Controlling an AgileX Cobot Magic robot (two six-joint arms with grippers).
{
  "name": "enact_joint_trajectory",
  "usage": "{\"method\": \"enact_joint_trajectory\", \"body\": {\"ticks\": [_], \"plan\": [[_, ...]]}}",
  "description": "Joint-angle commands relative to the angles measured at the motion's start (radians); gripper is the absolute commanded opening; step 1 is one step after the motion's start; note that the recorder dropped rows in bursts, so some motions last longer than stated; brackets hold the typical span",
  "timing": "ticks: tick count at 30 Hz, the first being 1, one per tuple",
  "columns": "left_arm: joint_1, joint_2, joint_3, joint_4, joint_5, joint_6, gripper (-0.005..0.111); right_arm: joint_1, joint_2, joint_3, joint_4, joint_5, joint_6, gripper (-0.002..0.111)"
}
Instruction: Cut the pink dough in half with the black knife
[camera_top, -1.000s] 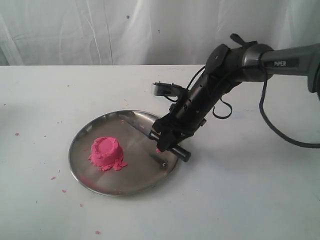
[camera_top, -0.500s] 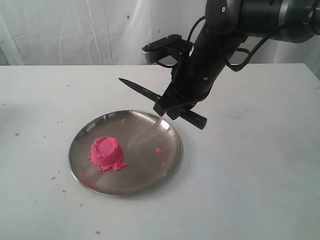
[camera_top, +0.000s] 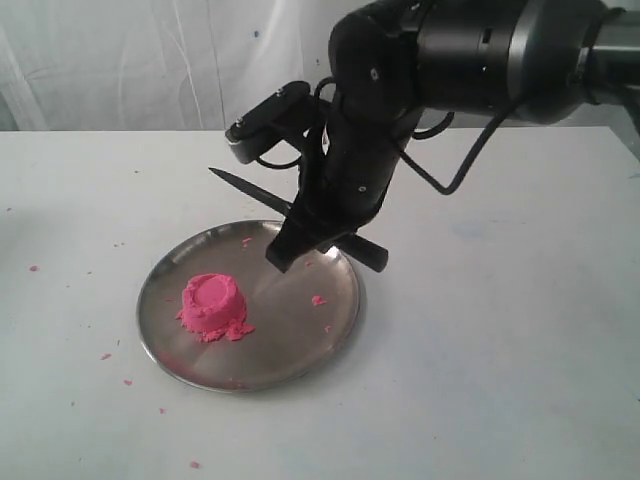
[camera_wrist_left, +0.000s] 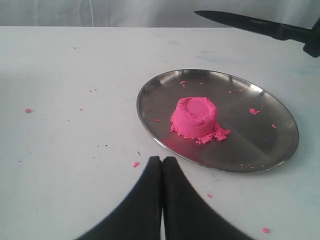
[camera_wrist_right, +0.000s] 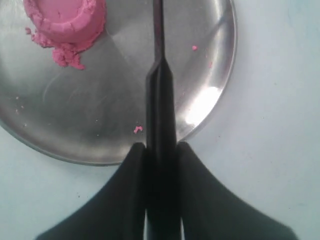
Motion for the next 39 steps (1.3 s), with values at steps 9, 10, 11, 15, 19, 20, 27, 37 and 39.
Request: {"method": "enact_joint_trajectory", "body": {"ticks": [9,10,11,15,19,20,27,37,39], "plan": [[0.001,-0.004,0.003,-0.002,-0.009,0.002,0.000,0.046,-0.093,0.253,-0.117,-0.272,0.156,0.000],[0.001,-0.004,0.003,-0.002,-0.023,0.008,0.000,0.055,-0.093,0.255,-0.117,-0.270,0.156,0.000],[0.001,-0.004,0.003,-0.017,-0.061,0.002,0.000,0.073,-0.093,0.255,-0.119,-0.255,0.156,0.000],[0.001,-0.004,0.003,-0.150,-0.206,-0.198,0.000,0.132,-0.090,0.255,-0.172,-0.206,0.156,0.000],[0.001,-0.004,-0.010,-0.152,-0.224,-0.349,0.000,0.138,-0.090,0.255,-0.179,-0.212,0.156,0.000],[0.001,-0.004,-0.026,-0.152,-0.213,-0.401,0.000,0.138,-0.090,0.255,-0.179,-0.212,0.156,0.000],[-0.001,0.039,-0.324,-0.137,0.188,-0.382,0.000,0.138,-0.090,0.255,-0.200,-0.184,0.147,0.000],[-0.001,0.504,-0.494,-0.349,0.279,-0.050,0.000,0.158,-0.072,0.255,-0.198,-0.195,0.105,0.000],[-0.001,0.598,-0.510,-0.434,0.232,0.072,0.000,0.176,-0.051,0.253,-0.206,-0.205,0.098,0.000]]}}
